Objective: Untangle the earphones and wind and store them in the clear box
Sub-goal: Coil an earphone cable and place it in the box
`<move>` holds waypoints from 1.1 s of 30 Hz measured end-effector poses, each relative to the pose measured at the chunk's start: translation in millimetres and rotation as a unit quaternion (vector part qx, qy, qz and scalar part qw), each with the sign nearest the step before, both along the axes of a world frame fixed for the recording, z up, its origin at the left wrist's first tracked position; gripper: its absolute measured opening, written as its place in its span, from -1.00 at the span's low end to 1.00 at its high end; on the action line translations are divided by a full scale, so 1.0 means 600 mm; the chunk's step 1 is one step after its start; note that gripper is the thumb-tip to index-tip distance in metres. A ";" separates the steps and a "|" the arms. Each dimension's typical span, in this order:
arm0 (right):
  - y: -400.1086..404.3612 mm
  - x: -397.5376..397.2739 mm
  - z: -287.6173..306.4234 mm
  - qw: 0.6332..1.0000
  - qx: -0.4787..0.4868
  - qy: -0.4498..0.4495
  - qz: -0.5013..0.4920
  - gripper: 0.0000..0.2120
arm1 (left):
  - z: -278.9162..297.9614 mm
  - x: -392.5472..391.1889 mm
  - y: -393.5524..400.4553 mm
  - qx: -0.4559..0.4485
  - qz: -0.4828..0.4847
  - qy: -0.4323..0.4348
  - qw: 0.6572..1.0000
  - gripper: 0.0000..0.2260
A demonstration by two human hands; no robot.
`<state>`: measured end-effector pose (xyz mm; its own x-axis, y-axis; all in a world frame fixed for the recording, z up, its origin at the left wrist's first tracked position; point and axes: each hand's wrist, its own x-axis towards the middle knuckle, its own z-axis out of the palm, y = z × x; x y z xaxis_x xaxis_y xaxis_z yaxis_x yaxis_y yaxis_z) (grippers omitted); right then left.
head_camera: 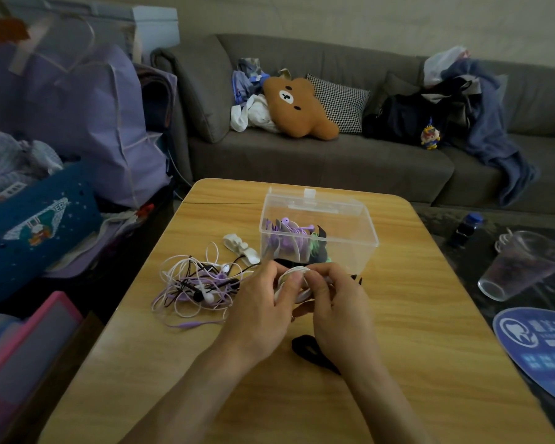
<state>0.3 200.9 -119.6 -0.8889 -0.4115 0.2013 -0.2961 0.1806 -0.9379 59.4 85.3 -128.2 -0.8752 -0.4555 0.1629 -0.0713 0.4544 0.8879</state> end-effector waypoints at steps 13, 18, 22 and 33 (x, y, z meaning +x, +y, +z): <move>0.005 -0.009 0.005 0.997 0.052 0.013 0.046 -0.83 | 0.009 0.000 -0.012 0.013 -0.048 -0.018 0.999 -0.80; 0.028 -0.033 0.018 0.994 0.046 -0.022 0.099 -0.91 | 0.011 0.004 -0.004 0.081 -0.095 -0.051 0.991 -0.72; 0.030 -0.032 0.006 0.995 0.048 0.087 0.030 -0.93 | 0.013 -0.005 -0.001 0.132 -0.086 -0.026 0.987 -0.62; 0.025 -0.013 0.004 0.994 -0.012 0.053 0.093 -0.83 | 0.025 -0.005 -0.001 0.158 0.035 0.045 0.986 -0.63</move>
<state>-7.5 215.7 -117.3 -0.7704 -0.5618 0.3015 -0.4203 0.0919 -0.9027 56.7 84.7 -113.3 -0.8281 -0.5550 0.0787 -0.0076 0.1515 0.9884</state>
